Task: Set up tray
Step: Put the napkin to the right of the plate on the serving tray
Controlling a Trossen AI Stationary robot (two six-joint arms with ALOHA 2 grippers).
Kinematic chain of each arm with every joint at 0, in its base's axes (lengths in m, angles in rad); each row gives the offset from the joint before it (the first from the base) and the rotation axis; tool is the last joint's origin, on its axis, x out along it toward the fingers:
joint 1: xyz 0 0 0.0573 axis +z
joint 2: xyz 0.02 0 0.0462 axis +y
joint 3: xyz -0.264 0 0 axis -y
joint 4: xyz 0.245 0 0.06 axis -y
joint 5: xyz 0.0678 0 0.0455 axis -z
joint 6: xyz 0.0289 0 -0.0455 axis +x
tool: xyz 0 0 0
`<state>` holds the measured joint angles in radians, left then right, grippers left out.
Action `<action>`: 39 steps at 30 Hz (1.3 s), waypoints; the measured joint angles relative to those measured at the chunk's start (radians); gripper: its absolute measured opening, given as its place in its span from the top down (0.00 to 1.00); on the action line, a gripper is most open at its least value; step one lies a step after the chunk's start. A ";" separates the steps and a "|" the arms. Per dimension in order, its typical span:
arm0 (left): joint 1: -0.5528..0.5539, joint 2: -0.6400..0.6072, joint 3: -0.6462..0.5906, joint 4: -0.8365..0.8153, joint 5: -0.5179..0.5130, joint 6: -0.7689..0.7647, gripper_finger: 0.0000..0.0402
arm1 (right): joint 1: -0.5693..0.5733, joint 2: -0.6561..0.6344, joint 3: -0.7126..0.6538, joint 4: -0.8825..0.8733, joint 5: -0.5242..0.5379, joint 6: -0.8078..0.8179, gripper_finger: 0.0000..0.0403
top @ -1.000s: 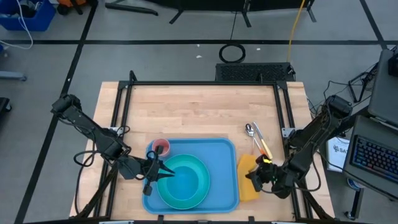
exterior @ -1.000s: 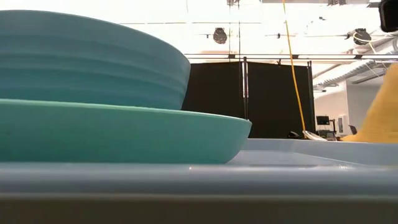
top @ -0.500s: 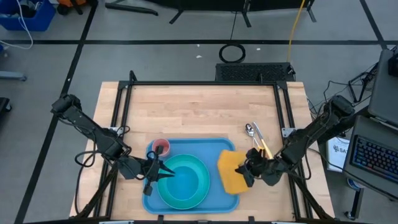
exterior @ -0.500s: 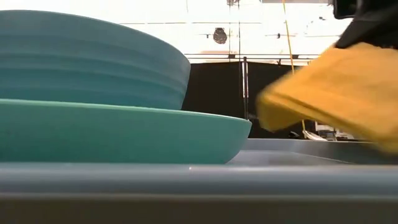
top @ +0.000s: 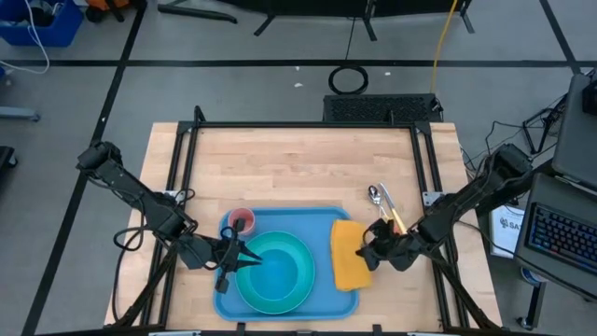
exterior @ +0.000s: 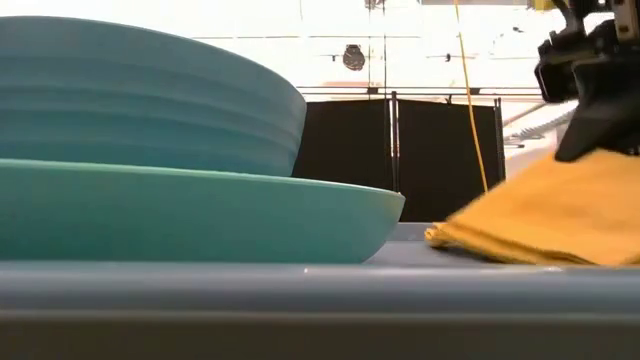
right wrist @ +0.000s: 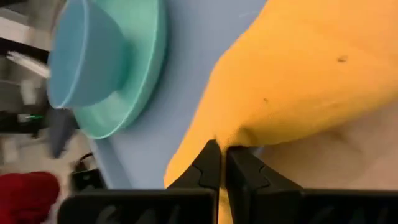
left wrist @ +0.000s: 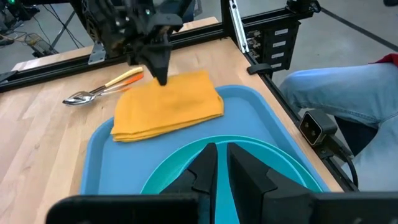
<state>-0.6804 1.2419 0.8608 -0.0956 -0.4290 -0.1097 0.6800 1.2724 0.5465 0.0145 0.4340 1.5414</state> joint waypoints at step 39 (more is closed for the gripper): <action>0.000 0.000 0.000 0.017 0.000 0.010 0.90 | -0.090 0.208 -0.128 0.494 -0.096 -0.041 1.00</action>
<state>-0.6804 1.2419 0.8608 -0.0784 -0.4290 -0.1001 0.5905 1.4799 0.4187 0.5087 0.3376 1.5000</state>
